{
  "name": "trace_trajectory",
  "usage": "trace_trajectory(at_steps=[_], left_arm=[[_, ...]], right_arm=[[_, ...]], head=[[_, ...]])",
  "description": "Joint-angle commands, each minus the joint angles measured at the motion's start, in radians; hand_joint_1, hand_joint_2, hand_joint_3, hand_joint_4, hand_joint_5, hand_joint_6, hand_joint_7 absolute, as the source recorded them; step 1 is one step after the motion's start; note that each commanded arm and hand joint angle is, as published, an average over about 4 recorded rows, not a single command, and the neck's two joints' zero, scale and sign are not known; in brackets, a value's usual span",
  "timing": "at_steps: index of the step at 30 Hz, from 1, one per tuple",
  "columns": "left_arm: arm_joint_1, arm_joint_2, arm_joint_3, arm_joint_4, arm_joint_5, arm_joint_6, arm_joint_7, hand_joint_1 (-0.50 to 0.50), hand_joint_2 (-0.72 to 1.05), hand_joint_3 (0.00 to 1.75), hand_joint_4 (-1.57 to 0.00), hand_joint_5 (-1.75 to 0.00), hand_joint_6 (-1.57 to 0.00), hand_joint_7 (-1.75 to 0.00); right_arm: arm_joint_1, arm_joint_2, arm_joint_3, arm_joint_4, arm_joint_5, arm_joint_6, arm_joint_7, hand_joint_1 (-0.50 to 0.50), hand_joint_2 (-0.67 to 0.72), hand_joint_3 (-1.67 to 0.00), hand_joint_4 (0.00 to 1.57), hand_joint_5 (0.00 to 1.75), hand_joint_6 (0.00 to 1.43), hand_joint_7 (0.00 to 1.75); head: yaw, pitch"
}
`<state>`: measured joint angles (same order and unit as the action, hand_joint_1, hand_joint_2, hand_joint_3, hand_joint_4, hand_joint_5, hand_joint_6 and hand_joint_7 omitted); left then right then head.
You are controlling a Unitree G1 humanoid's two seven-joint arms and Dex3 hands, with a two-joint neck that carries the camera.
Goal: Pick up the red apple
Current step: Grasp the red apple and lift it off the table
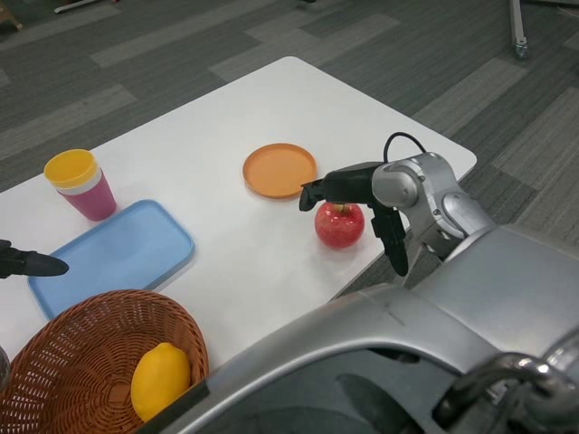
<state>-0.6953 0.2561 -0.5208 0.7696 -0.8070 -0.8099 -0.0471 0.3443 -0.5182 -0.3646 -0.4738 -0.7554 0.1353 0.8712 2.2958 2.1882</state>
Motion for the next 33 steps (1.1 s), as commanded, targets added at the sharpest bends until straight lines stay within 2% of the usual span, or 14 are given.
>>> trace_trajectory(at_steps=[1,6,10,17,22,28,33], left_arm=[[0.007,0.011,0.005,0.0,-0.001,0.001,0.0,-0.5,-0.55,0.09,0.0,0.0,0.0,-0.14],[0.007,0.01,0.005,0.0,-0.004,0.001,-0.001,-0.5,-0.55,0.09,0.0,0.0,0.0,-0.14],[0.008,0.008,0.005,0.0,-0.008,0.001,-0.002,-0.5,-0.55,0.09,0.0,0.0,0.0,-0.16],[0.015,0.008,0.005,0.0,-0.014,0.001,-0.002,-0.5,-0.55,0.07,0.0,0.0,-0.01,-0.14],[0.019,0.008,0.002,0.0,-0.018,0.0,-0.003,-0.5,-0.55,0.09,0.0,0.0,-0.01,-0.14],[0.028,0.008,0.003,0.0,-0.02,0.0,-0.003,-0.5,-0.55,0.02,0.0,0.0,-0.01,-0.16],[0.028,0.009,0.001,0.0,-0.022,0.0,-0.003,-0.5,-0.55,0.09,0.0,0.0,-0.03,-0.14]], right_arm=[[-0.021,-0.017,-0.011,0.001,-0.01,-0.009,-0.018,-0.42,0.22,0.0,0.0,0.0,0.0,0.45],[-0.044,-0.025,-0.013,0.004,-0.05,-0.015,-0.049,-0.42,0.28,0.0,0.0,0.0,0.0,0.35],[-0.065,-0.04,-0.006,0.01,-0.1,-0.027,-0.074,-0.42,0.28,-0.02,0.0,0.0,0.0,0.35],[-0.079,-0.044,0.027,0.024,-0.136,-0.045,-0.119,-0.44,0.28,-0.06,0.0,0.0,0.0,0.35],[-0.093,-0.051,0.075,0.059,-0.168,-0.045,-0.124,-0.46,0.22,0.0,0.0,0.0,0.0,0.33],[-0.101,-0.061,0.137,0.121,-0.177,-0.046,-0.138,-0.46,0.19,0.0,0.0,0.0,0.0,0.31],[-0.109,-0.059,0.156,0.174,-0.176,-0.061,-0.168,-0.46,0.15,-0.06,0.0,0.0,0.0,0.31]], head=[[0.0,-0.001],[0.002,0.0],[0.005,0.006],[0.004,0.015],[0.011,0.015],[0.009,0.016],[0.01,0.013]])
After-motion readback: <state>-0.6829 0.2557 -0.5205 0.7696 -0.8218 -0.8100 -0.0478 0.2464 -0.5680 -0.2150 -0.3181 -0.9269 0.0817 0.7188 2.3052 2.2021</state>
